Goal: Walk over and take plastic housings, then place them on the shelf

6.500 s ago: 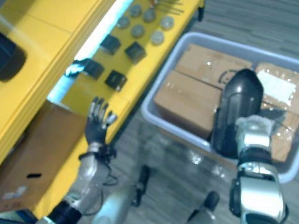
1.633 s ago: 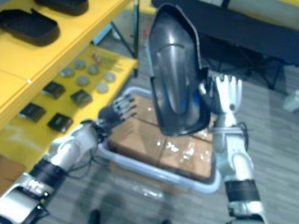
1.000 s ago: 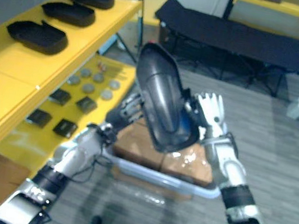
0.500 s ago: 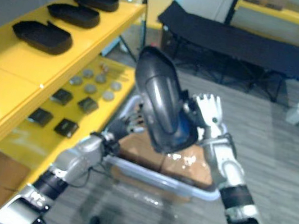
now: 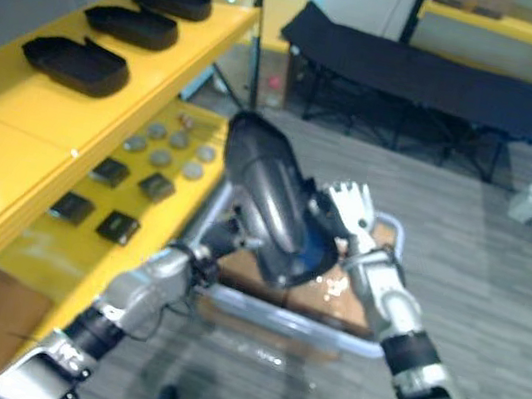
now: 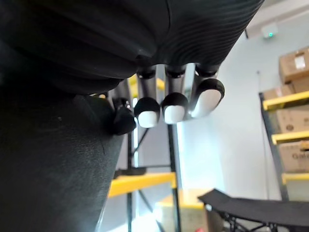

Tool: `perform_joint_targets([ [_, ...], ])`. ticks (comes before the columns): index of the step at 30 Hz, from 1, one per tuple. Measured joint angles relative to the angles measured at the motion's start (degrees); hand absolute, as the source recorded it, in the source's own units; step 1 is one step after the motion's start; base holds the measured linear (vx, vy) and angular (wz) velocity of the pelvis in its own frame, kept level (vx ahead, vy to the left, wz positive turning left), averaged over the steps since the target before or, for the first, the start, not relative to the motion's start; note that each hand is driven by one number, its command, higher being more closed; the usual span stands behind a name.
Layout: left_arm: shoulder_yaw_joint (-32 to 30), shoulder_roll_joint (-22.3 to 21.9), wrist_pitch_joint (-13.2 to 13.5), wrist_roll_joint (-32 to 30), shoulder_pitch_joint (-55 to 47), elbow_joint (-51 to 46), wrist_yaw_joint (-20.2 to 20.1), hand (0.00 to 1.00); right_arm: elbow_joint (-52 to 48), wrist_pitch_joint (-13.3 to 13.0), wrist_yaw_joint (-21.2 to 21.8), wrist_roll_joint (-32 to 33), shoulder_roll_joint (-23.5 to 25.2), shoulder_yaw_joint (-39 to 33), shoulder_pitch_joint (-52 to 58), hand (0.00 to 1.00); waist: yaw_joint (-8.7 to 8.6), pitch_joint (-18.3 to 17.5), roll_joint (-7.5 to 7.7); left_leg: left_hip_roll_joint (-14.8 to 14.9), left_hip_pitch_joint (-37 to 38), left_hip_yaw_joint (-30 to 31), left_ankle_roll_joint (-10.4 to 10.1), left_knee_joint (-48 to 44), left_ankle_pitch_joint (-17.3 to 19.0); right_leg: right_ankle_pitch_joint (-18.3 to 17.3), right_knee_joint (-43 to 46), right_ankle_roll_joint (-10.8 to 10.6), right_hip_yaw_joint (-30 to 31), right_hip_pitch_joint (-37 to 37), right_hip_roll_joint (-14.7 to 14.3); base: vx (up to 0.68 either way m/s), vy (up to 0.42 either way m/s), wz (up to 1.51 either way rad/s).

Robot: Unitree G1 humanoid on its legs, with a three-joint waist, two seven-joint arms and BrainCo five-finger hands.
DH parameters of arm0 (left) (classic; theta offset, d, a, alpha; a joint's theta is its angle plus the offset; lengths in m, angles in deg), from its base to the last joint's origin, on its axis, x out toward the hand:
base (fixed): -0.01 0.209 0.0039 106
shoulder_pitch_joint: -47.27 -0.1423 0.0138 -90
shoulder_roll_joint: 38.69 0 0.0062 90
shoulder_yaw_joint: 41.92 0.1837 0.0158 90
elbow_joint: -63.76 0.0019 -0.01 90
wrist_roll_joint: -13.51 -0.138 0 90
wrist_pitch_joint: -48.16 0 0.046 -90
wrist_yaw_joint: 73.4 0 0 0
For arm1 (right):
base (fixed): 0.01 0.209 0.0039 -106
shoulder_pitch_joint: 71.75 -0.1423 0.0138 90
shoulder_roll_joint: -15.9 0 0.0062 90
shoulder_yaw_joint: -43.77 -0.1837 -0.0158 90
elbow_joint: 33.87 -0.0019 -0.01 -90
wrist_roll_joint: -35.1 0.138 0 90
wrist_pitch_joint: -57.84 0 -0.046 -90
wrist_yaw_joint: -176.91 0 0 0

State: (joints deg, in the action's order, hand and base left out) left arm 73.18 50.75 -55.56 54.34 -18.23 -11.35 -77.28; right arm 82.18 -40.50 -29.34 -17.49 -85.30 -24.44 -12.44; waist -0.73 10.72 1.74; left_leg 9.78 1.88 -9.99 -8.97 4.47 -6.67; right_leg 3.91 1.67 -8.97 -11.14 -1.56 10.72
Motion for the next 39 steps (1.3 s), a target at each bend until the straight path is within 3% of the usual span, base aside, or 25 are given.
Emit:
perform_joint_targets([
  [3,1.4,-0.1,-0.1,4.1,0.0,0.0,-0.9,0.00,0.0,0.3,0.0,0.0,0.1,0.2,0.0,1.00,0.00,0.0,0.00,0.0,0.0,0.0,0.0,0.0,0.0,0.0,0.0,0.0,0.0,0.0,0.0,0.00,0.000,0.00],
  [14,3.9,-0.2,-0.5,4.2,0.0,0.1,1.3,0.00,2.1,0.6,0.0,0.0,0.6,2.6,-0.9,1.00,-0.04,0.0,0.00,0.0,0.0,-0.1,0.0,0.0,0.0,0.0,0.0,0.0,0.1,0.1,0.0,0.00,0.000,0.00],
  [18,4.5,-0.2,-0.6,3.4,0.1,1.0,1.4,0.00,2.3,0.7,0.0,-0.1,0.8,3.3,-1.7,1.00,0.05,0.0,0.00,0.0,0.0,0.0,0.0,0.0,0.0,0.0,0.0,0.0,0.1,0.0,0.0,0.00,0.000,0.00],
  [25,4.9,-0.4,-0.6,-2.5,0.1,2.1,5.5,0.00,2.5,0.7,-0.1,-0.1,1.5,4.2,-2.7,1.00,0.11,0.0,0.01,0.0,0.1,0.1,0.0,0.0,-0.1,0.0,0.0,0.0,-0.3,-0.4,0.0,0.00,0.000,0.00],
  [26,4.8,-0.4,-0.6,-3.3,0.1,2.1,5.7,1.00,2.5,0.6,-0.2,-0.1,1.5,4.3,-2.8,1.00,0.13,0.0,0.01,0.0,0.1,0.1,0.0,0.0,-0.1,0.0,0.0,0.0,-0.3,-0.4,0.0,0.00,0.000,0.00],
  [32,4.2,-1.4,1.1,-7.6,0.1,4.9,7.7,1.00,2.5,-0.4,-1.5,-0.1,2.4,4.3,-3.3,1.00,0.47,0.1,0.16,0.0,0.0,0.3,0.1,0.0,-0.3,0.0,0.1,0.0,-0.6,-0.4,0.0,0.00,0.000,0.00],
  [39,-1.8,-0.7,3.5,-7.6,2.0,3.7,12.6,1.00,-2.0,1.4,-1.7,0.2,4.7,3.8,-6.1,1.00,1.36,1.7,1.72,0.1,-1.9,0.8,0.1,-1.1,-0.4,-0.8,2.8,0.3,-0.3,2.1,0.2,-0.01,0.000,0.01],
])
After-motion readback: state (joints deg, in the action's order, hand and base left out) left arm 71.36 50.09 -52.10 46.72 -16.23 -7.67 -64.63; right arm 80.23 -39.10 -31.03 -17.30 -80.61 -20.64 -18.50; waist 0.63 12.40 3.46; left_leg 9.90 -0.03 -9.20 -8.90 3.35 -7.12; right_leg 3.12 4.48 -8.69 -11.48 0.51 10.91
